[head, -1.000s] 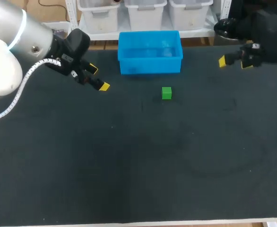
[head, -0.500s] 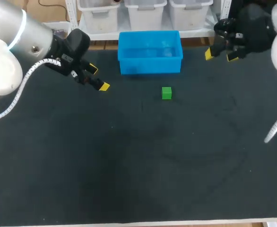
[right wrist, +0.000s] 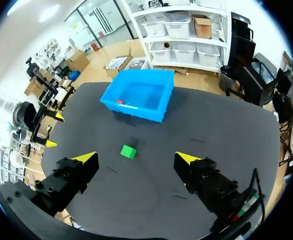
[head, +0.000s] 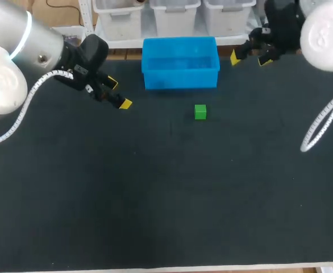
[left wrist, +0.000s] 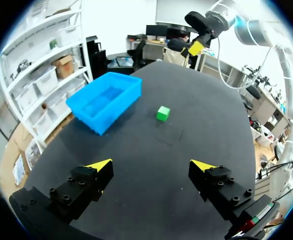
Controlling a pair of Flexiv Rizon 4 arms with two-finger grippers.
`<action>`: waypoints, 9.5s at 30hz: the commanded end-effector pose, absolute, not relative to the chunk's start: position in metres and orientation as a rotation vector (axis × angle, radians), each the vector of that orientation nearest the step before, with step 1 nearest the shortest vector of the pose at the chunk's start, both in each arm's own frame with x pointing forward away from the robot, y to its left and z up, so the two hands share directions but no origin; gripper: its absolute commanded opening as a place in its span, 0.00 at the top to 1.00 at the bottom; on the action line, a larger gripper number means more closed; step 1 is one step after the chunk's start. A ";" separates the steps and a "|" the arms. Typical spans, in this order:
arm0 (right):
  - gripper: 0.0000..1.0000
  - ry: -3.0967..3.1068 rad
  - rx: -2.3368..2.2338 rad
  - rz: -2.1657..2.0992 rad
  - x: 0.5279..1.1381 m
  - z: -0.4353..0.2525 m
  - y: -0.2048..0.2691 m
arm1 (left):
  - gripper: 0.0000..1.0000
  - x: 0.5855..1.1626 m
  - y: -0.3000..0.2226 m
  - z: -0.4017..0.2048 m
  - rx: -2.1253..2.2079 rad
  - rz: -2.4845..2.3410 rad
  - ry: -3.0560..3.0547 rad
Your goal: Use the left arm to pick the red cube and place it into the blue plastic box first, then use the right arm to grasp the green cube and put it into the same blue plastic box after the first action is fully finished.
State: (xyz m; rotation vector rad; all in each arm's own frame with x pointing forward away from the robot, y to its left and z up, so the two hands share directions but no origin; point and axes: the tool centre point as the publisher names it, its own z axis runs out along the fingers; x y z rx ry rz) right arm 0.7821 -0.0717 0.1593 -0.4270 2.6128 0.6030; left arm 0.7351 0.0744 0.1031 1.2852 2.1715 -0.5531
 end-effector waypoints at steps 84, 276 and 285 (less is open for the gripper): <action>0.00 3.050 -0.193 0.094 0.798 0.150 0.025 | 0.00 0.734 0.076 0.102 1.285 -0.557 2.164; 1.00 3.134 0.092 -0.063 0.772 0.014 0.023 | 0.00 0.734 0.076 0.102 1.285 -0.557 2.164; 1.00 3.123 0.092 -0.070 0.772 0.044 0.022 | 0.00 0.734 0.076 0.102 1.285 -0.557 2.164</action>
